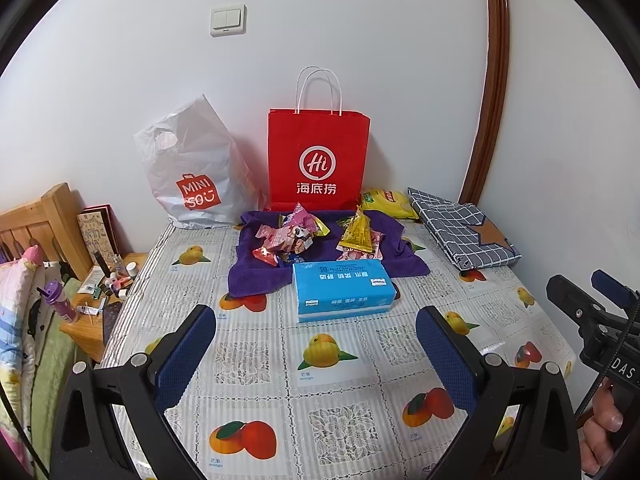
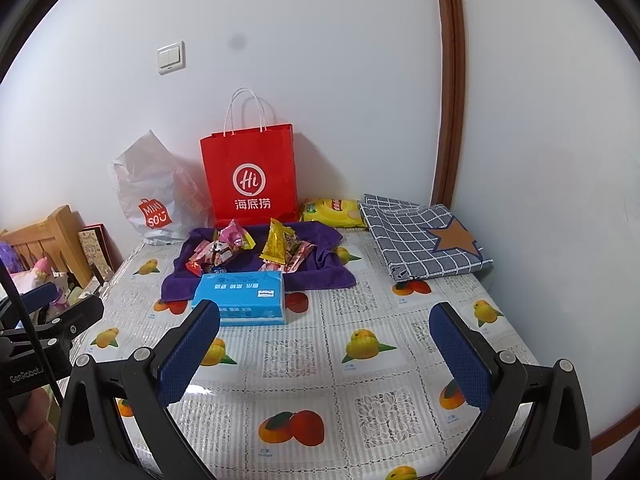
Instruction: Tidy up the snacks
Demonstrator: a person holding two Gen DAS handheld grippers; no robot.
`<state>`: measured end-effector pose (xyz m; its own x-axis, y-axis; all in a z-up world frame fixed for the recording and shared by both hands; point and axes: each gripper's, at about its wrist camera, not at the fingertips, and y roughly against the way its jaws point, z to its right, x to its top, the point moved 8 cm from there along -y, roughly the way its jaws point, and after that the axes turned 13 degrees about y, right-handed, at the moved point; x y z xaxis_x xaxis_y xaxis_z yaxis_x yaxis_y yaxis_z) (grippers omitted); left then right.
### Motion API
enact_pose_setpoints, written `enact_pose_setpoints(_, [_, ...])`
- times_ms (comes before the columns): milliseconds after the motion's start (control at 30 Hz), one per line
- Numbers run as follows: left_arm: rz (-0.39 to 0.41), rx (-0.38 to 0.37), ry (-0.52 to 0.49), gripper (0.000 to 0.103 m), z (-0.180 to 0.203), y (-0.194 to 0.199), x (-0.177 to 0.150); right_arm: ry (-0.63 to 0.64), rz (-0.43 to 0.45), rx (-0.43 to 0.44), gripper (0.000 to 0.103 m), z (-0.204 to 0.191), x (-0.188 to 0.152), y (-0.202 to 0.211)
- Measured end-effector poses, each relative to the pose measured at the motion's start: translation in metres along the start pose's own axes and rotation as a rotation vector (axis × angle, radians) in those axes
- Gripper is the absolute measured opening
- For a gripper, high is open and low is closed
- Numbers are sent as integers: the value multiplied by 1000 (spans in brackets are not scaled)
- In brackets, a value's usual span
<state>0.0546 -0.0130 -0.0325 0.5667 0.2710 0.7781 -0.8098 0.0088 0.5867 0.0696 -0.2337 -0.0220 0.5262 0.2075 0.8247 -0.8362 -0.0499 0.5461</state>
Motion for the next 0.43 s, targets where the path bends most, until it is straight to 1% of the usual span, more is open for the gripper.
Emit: enact_pose_setpoints(433, [4, -2, 10, 101, -4, 3, 2, 6, 1, 3, 103, -2, -1, 0])
